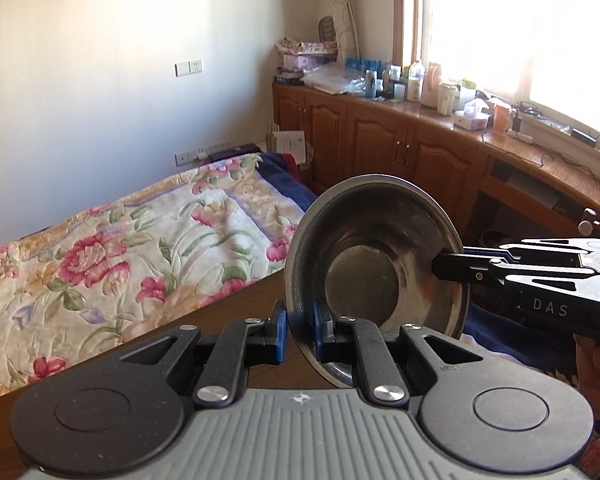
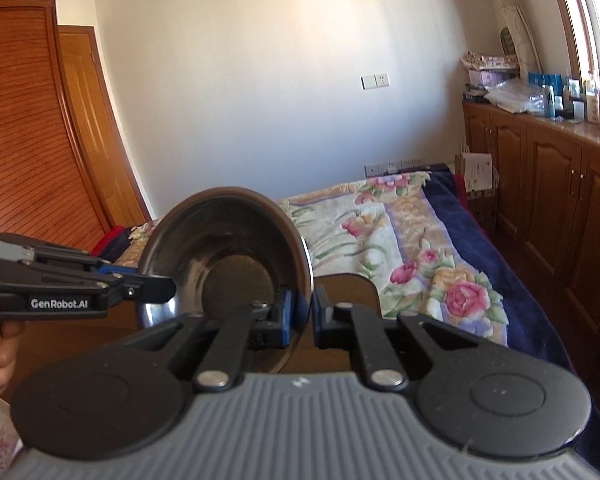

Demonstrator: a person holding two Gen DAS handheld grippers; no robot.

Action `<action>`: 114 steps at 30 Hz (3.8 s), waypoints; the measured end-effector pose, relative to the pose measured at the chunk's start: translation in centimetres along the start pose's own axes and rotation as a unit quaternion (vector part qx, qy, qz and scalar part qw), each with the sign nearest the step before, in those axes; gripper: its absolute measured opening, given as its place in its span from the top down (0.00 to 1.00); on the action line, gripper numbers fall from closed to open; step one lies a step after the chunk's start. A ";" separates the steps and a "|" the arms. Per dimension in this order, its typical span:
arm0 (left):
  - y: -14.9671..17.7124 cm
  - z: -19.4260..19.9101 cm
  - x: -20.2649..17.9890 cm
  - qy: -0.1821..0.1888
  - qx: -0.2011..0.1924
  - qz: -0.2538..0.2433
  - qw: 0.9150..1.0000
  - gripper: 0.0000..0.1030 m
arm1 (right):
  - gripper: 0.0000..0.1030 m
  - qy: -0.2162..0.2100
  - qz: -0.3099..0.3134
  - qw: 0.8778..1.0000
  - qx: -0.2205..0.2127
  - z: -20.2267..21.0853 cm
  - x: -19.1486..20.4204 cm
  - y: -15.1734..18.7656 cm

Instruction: Organize plates and bowls

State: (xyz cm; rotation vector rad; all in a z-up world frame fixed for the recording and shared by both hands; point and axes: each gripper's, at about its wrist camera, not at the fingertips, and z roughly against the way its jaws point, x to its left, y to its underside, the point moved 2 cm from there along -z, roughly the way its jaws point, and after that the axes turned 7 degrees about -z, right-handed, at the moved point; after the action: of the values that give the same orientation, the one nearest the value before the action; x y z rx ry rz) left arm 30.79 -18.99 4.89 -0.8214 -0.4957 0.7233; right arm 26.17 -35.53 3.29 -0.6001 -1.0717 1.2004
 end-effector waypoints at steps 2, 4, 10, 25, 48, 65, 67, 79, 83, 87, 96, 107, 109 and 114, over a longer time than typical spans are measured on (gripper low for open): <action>0.1 1.1 -0.1 -0.001 -0.007 -0.001 1.000 0.86 | 0.89 -0.001 0.004 1.000 -0.005 0.6 0.4 -0.2; 0.1 2.2 -0.2 -0.002 -0.013 -0.003 1.000 0.86 | 0.89 -0.002 0.008 1.000 -0.010 1.2 0.8 -0.3; 1.0 5.2 -0.7 -0.001 -0.030 -0.006 1.000 0.87 | 0.89 -0.002 0.018 1.000 -0.024 3.0 2.0 -0.3; 6.0 11.0 -1.9 0.003 -0.057 0.010 0.998 0.88 | 0.88 -0.013 0.027 0.999 -0.028 6.1 4.6 2.3; 13.5 13.8 -2.8 -0.008 -0.056 0.038 0.998 0.88 | 0.88 -0.043 0.037 0.998 -0.005 8.1 7.4 7.9; 16.3 12.5 -3.0 -0.003 -0.036 0.055 0.998 0.88 | 0.87 -0.044 0.026 0.998 0.022 7.5 8.2 10.8; 16.5 12.3 -3.0 -0.003 -0.035 0.059 0.998 0.88 | 0.87 -0.042 0.025 0.999 0.023 7.4 8.2 10.9; 17.2 11.4 -3.0 -0.012 -0.028 0.069 0.997 0.88 | 0.87 -0.025 0.061 0.998 -0.001 7.9 9.3 12.5; 17.3 11.1 -3.2 -0.017 -0.026 0.068 0.997 0.88 | 0.87 -0.022 0.065 0.998 -0.004 7.8 9.3 12.8; 17.4 10.9 -3.3 -0.018 -0.024 0.071 0.997 0.88 | 0.87 -0.021 0.065 0.998 -0.006 7.8 9.4 13.0; 17.9 10.9 -3.9 -0.039 -0.038 0.070 0.996 0.83 | 0.86 -0.011 0.068 0.997 -0.020 7.5 9.6 13.6; 18.7 12.5 -4.2 -0.072 -0.087 0.071 0.991 0.41 | 0.61 -0.009 0.101 0.992 -0.078 8.9 10.8 13.8; 19.0 12.9 -4.2 -0.086 -0.102 0.073 0.988 0.32 | 0.55 -0.009 0.095 0.992 -0.085 9.3 10.6 13.9; 20.5 12.9 -4.7 -0.118 -0.125 0.081 0.982 0.18 | 0.42 -0.001 0.073 0.992 -0.103 9.5 9.8 14.6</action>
State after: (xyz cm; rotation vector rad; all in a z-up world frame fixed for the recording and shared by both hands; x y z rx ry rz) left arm 11.55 -6.65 -4.39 -1.0247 -0.7488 0.9275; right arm 11.12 -23.44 -1.81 -0.8491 -1.1789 1.2247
